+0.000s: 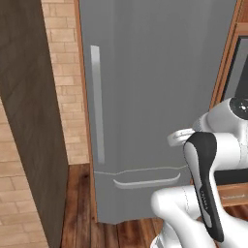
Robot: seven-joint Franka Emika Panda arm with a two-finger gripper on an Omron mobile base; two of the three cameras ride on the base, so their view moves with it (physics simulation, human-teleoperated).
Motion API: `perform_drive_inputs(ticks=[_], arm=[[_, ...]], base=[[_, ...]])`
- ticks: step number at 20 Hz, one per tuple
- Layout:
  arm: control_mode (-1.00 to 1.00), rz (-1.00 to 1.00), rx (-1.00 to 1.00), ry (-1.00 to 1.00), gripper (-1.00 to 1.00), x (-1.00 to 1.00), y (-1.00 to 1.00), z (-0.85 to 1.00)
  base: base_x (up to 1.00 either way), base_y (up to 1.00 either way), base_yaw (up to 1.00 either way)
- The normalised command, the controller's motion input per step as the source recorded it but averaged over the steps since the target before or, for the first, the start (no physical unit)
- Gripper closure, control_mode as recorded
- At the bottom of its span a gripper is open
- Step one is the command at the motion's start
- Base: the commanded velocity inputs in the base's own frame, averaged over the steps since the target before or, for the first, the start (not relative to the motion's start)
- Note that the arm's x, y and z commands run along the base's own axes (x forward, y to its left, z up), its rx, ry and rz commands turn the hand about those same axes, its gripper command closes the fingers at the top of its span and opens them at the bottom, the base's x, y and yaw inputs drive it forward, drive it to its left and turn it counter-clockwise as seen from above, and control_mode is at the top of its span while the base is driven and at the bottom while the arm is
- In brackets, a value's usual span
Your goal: Retrieve the steak from the fridge and place it on the saucepan with marinade on the stove.
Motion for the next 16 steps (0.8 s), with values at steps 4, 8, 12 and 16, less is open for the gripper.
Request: perform_drive_inputs(ticks=[4, 8, 12, 16], arm=[[1.00, 0.00, 0.00, 0.00, -1.00, 0.00, 0.00, 0.00], [1.00, 0.00, 0.00, 0.00, -1.00, 0.00, 0.00, 0.00], [1.00, 0.00, 0.00, 0.00, -1.00, 0.00, 0.00, 0.00], [1.00, 0.00, 0.00, 0.00, -1.00, 0.00, 0.00, 0.00]], base=[[0.10, 0.17, -0.11], [0.00, 0.15, -0.06], [-0.29, 0.25, 0.00], [-0.36, 0.46, 0.00]])
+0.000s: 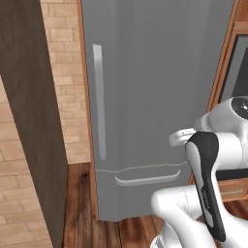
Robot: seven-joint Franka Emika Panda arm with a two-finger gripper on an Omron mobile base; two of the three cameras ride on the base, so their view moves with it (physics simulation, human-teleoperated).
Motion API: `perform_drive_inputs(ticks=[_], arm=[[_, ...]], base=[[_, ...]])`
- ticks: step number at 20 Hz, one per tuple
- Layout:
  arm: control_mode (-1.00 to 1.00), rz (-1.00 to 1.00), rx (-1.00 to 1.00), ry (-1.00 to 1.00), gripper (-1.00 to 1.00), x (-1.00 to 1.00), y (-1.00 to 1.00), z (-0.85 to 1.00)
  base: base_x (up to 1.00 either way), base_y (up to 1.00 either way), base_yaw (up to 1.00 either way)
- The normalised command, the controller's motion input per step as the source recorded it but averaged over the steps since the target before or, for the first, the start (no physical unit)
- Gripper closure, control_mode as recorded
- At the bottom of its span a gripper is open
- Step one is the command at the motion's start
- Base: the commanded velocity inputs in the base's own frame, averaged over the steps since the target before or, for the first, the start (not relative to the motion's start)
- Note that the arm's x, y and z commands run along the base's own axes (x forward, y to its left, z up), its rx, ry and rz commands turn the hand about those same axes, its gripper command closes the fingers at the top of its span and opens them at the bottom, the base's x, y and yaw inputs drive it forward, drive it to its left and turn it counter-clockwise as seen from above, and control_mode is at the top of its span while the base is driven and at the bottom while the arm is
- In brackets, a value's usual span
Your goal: Retrieve the steak from the fridge and place it on the saucepan with marinade on the stove.
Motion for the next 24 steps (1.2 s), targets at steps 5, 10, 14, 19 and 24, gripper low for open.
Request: perform_drive_inputs(ticks=[5, 10, 14, 19, 24], arm=[[1.00, 0.00, 0.00, 0.00, -1.00, 0.00, 0.00, 0.00], [1.00, 0.00, 0.00, 0.00, -1.00, 0.00, 0.00, 0.00], [1.00, 0.00, 0.00, 0.00, -1.00, 0.00, 0.00, 0.00], [1.00, 0.00, 0.00, 0.00, -1.00, 0.00, 0.00, 0.00], [1.00, 0.00, 0.00, 0.00, -1.00, 0.00, 0.00, 0.00]], base=[[-0.39, 0.52, 0.00], [-0.08, 0.60, 0.00], [0.10, 0.45, -0.05], [0.27, 0.37, -0.08], [0.17, 0.21, -0.05]])
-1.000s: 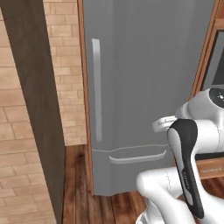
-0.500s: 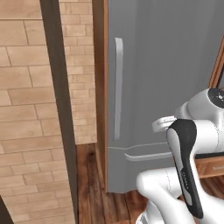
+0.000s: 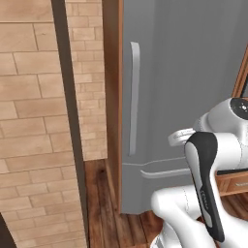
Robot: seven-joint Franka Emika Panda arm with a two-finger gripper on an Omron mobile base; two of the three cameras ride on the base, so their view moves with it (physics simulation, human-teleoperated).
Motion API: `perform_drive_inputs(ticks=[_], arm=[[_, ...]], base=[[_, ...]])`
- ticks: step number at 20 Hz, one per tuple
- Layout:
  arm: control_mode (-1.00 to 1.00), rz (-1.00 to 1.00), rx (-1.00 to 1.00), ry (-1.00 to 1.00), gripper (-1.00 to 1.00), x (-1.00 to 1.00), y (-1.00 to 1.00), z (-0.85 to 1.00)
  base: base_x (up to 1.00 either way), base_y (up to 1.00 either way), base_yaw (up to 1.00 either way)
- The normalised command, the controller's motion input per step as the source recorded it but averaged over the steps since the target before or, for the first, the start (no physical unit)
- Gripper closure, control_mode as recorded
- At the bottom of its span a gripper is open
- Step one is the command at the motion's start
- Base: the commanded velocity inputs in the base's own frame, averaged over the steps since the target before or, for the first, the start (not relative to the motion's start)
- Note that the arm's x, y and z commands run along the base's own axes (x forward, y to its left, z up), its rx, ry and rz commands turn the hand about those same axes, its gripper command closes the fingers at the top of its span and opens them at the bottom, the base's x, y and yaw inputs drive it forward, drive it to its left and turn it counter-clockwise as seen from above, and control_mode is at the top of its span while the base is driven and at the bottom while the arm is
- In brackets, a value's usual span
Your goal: Retrieve the steak from the fridge and place it on the saucepan with marinade on the stove.
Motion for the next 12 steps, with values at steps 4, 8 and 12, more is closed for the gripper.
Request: perform_drive_inputs(ticks=[4, 8, 12], arm=[[1.00, 0.00, 0.00, 0.00, -1.00, 0.00, 0.00, 0.00], [1.00, 0.00, 0.00, 0.00, -1.00, 0.00, 0.00, 0.00], [1.00, 0.00, 0.00, 0.00, -1.00, 0.00, 0.00, 0.00]], base=[[0.07, 0.31, 0.00], [0.00, 0.23, 0.00], [0.00, 0.18, 0.00]])
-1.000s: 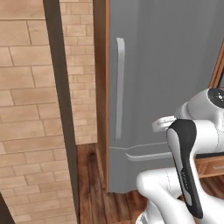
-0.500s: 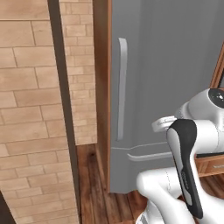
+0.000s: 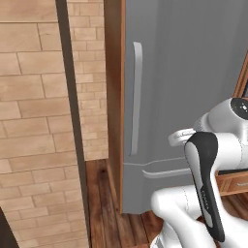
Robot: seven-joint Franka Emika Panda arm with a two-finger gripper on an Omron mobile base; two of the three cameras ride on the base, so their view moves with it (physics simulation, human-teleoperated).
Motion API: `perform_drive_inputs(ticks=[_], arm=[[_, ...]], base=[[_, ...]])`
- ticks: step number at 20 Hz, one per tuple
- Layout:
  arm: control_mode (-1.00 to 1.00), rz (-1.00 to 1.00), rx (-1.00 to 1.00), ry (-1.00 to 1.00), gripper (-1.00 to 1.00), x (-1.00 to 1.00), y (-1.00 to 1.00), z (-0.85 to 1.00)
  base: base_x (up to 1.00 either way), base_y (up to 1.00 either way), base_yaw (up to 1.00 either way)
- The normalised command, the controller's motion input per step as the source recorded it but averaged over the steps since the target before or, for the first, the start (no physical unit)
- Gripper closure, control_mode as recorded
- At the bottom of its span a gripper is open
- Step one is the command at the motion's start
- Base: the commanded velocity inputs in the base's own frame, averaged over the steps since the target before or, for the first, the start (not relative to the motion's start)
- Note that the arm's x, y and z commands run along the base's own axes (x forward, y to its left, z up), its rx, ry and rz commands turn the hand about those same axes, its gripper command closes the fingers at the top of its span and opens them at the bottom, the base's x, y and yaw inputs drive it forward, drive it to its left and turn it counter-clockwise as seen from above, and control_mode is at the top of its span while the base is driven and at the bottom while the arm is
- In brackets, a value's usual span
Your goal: Retrieve the steak from the fridge and place it on the saucepan with marinade on the stove.
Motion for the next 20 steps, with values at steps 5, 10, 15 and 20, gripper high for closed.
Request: perform_drive_inputs(ticks=[5, 10, 15, 20], arm=[[1.00, 0.00, 0.00, 0.00, -1.00, 0.00, 0.00, 0.00], [1.00, 0.00, 0.00, 0.00, -1.00, 0.00, 0.00, 0.00], [1.00, 0.00, 0.00, 0.00, -1.00, 0.00, 0.00, 0.00], [1.00, 0.00, 0.00, 0.00, -1.00, 0.00, 0.00, 0.00]], base=[[-0.02, 0.08, 0.00], [0.00, 0.27, 0.00], [-0.04, 0.32, 0.00], [0.00, 0.08, 0.00]])
